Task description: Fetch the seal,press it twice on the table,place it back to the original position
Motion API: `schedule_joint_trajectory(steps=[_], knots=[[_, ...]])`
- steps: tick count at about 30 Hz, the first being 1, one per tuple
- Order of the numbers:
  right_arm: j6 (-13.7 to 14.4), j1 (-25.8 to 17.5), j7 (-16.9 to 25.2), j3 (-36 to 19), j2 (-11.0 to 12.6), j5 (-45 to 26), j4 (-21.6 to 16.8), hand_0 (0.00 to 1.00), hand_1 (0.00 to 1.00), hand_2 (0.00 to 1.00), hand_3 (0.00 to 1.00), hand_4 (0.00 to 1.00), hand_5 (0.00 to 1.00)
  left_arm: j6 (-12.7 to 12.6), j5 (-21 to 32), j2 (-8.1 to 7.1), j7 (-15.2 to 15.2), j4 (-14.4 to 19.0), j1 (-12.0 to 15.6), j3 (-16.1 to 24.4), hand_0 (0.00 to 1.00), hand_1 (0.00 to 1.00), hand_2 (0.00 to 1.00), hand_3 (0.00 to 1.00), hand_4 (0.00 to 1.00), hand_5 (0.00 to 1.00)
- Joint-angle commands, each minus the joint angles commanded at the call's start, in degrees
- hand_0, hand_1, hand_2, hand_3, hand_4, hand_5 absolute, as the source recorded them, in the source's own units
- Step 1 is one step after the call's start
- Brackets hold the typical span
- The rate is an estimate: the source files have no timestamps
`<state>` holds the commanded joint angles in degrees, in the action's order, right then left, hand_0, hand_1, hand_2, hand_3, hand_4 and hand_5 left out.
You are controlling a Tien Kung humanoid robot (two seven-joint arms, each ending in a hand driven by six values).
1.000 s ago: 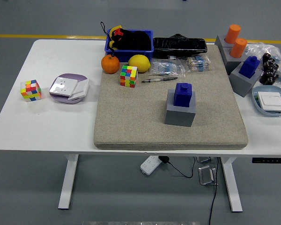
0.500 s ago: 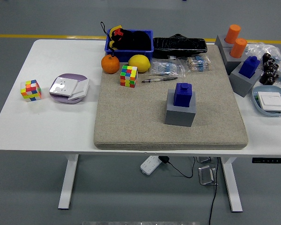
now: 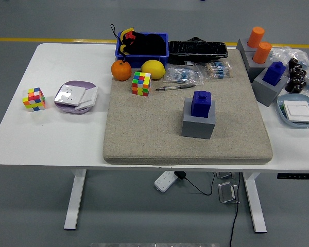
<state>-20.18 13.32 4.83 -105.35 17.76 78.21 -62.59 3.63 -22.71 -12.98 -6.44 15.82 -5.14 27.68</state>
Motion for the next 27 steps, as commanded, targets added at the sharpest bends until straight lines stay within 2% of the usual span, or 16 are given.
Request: schedule_joint_trajectory(steps=[27], knots=[[0.2,-0.1,0.0,0.0,0.1,0.1,-0.1,0.88,0.763,0.712,0.693,0.873,0.283,0.0,0.0,-0.46,0.0,0.1,-0.2,-0.8,0.809,0.814,0.789,0.841,0.789,0.398]])
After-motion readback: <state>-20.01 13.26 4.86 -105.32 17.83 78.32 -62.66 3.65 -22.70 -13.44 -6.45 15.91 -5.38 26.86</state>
